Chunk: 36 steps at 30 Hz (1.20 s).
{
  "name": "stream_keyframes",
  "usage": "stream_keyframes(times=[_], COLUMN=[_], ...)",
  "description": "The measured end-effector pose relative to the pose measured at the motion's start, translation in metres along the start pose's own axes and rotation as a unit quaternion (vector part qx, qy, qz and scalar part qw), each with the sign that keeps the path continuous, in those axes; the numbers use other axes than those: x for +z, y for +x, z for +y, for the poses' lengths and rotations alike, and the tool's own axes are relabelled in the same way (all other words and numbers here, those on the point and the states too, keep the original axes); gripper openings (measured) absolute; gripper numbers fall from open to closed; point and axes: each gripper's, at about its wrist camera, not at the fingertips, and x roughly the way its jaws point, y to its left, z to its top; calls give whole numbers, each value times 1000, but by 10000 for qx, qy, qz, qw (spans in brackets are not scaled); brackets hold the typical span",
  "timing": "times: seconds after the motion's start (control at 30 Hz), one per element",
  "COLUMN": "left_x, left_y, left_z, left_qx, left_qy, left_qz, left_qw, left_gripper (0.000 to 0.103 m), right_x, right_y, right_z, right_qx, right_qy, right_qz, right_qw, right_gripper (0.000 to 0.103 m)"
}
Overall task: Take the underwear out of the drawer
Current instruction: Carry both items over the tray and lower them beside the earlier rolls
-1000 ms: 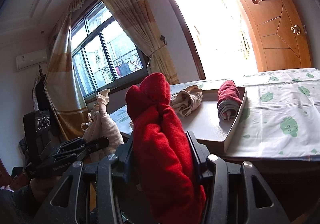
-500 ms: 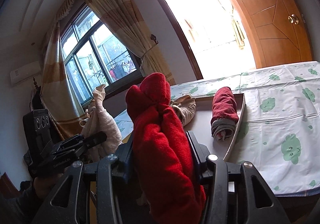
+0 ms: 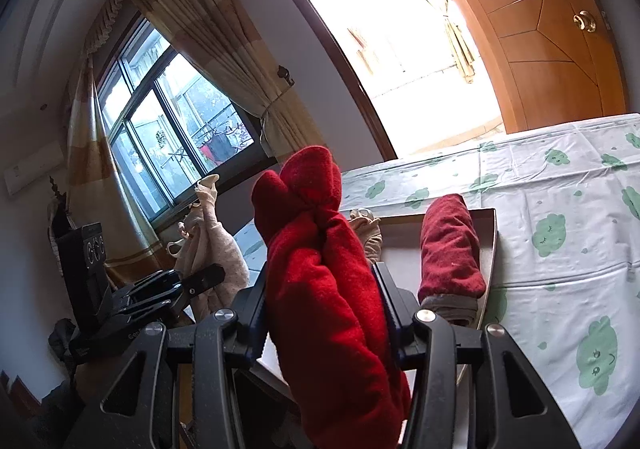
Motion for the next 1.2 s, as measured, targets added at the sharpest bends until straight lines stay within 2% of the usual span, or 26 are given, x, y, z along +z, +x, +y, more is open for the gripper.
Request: stream_keyframes(times=[0.37, 0.8, 1.2], left_x=[25, 44, 38], left_y=[44, 106, 152], left_z=[19, 26, 31], left_qx=[153, 207, 258], left_qy=[-96, -131, -193], left_qz=[314, 825, 1299], left_qw=[9993, 9963, 9910], left_gripper=[33, 33, 33], right_x=[28, 40, 38], right_y=[44, 104, 137], right_z=[-3, -14, -32], right_qx=[-273, -636, -916], right_qy=[66, 402, 666], right_qz=[98, 496, 744], right_qw=[9996, 9959, 9908], right_gripper=[49, 49, 49])
